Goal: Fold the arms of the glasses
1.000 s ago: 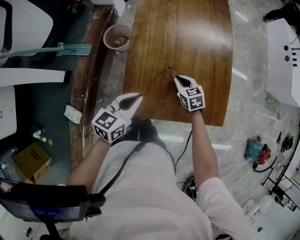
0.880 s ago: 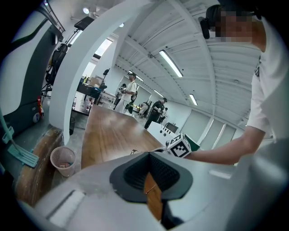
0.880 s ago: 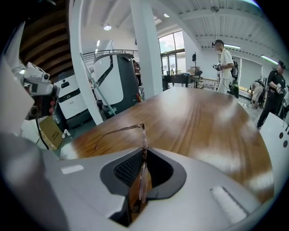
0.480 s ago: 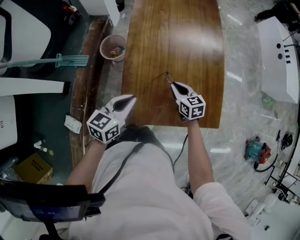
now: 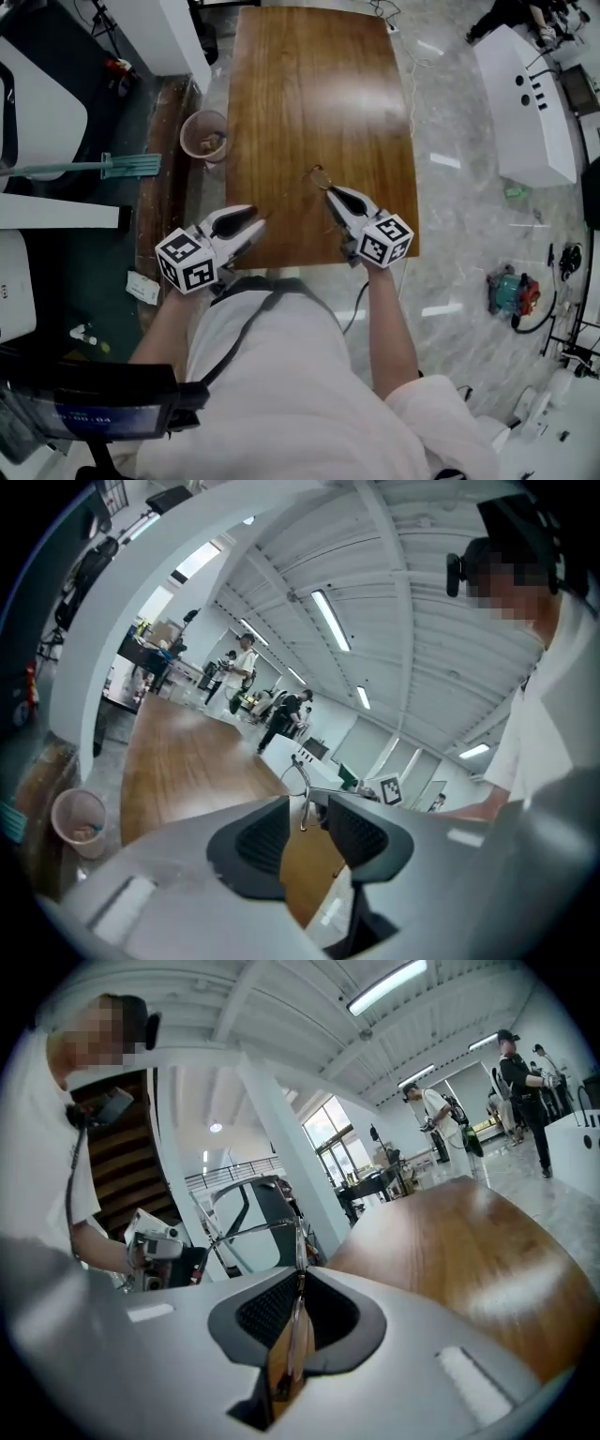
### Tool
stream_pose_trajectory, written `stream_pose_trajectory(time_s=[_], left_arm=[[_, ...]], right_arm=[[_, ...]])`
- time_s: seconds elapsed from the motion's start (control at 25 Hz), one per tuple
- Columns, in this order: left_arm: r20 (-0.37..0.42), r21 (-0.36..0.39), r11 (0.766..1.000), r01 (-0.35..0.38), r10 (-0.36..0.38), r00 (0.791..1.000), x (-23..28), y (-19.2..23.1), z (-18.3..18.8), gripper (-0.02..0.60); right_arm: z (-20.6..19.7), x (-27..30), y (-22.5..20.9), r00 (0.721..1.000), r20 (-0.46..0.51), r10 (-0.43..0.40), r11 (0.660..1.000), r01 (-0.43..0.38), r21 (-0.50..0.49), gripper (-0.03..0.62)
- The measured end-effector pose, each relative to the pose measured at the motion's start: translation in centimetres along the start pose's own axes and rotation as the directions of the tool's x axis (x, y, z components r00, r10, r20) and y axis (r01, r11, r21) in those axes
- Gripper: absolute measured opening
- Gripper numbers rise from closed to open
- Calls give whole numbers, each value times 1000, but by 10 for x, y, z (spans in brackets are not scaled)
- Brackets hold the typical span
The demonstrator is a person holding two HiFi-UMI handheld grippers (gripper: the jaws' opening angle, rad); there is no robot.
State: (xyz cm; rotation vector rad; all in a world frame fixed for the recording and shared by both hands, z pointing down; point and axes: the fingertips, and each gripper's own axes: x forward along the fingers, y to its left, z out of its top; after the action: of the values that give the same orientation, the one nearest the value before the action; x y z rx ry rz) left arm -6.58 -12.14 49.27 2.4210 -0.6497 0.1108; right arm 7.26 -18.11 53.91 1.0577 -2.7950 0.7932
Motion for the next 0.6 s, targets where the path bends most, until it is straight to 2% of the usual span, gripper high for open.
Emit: stream_pose_trajectory(time_s=[0.08, 0.16, 0.24, 0.32, 0.48, 0.6], left_arm=[[3, -66, 989, 132, -132, 991, 2, -24, 8, 160], [15, -142, 956, 258, -259, 966, 4, -49, 17, 173], [16, -183, 919, 350, -353, 935, 7, -68, 24, 172], [10, -205, 880, 429, -436, 900, 10, -86, 28, 147], [-8, -264, 786, 559, -581, 814, 16, -120, 30, 101], [-50, -276, 754, 596, -631, 774, 19, -130, 22, 64]], right_arm=[[11, -15, 10, 998, 27, 53, 999, -53, 1, 34], [20, -31, 18, 993, 49, 103, 994, -104, 15, 34], [29, -45, 23, 985, 89, 146, 987, -151, 47, 32], [37, -57, 27, 975, 134, 179, 979, -190, 72, 34], [44, -74, 35, 958, 185, 220, 967, -239, 87, 34], [43, -74, 41, 950, 193, 244, 961, -264, 84, 32]])
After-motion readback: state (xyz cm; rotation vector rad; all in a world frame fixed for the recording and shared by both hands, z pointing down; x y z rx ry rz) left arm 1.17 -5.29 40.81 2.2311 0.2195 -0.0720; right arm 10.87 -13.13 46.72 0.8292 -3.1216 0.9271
